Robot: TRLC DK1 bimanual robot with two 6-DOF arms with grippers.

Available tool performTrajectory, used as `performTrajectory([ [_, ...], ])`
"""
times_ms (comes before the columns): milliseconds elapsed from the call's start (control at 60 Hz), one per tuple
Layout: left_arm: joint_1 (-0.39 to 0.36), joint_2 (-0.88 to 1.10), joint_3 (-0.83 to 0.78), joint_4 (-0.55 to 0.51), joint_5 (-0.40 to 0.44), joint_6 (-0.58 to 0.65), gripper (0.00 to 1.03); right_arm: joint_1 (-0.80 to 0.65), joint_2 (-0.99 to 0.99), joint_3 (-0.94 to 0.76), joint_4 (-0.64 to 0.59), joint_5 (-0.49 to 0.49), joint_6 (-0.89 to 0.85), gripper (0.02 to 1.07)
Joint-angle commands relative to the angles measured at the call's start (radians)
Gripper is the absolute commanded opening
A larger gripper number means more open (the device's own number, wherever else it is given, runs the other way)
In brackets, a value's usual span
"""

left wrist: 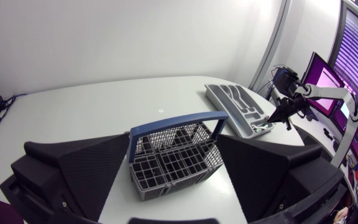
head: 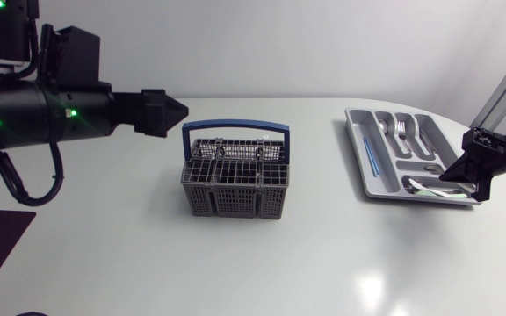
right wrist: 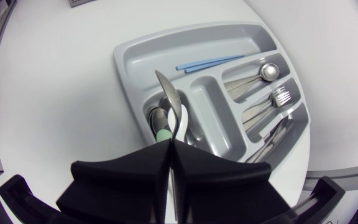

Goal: Unload the cutlery basket into the drawer organizer.

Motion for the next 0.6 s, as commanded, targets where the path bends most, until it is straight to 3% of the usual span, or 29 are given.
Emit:
performTrajectory([
  [0,0.015,-0.045,-0.067,0.031,-0.014,0.05,0.99,0.026,0.021,-0.046,0.049,0.031,-0.043,0.08],
  [133,0.055,-0.097,-0.147,0.074,-0.036,0.094,0.99,0.066,0.018,-0.118,0.17,0.117,-0.052,0.08],
  [433,0.092,-0.174,-0.259,0.12,-0.059,0.16,0.99,0.092,0.019,-0.201,0.326,0.214,-0.056,0.16],
  [583,0.102,-0.205,-0.294,0.142,-0.062,0.188,0.99,0.093,0.018,-0.232,0.388,0.278,-0.058,0.42],
])
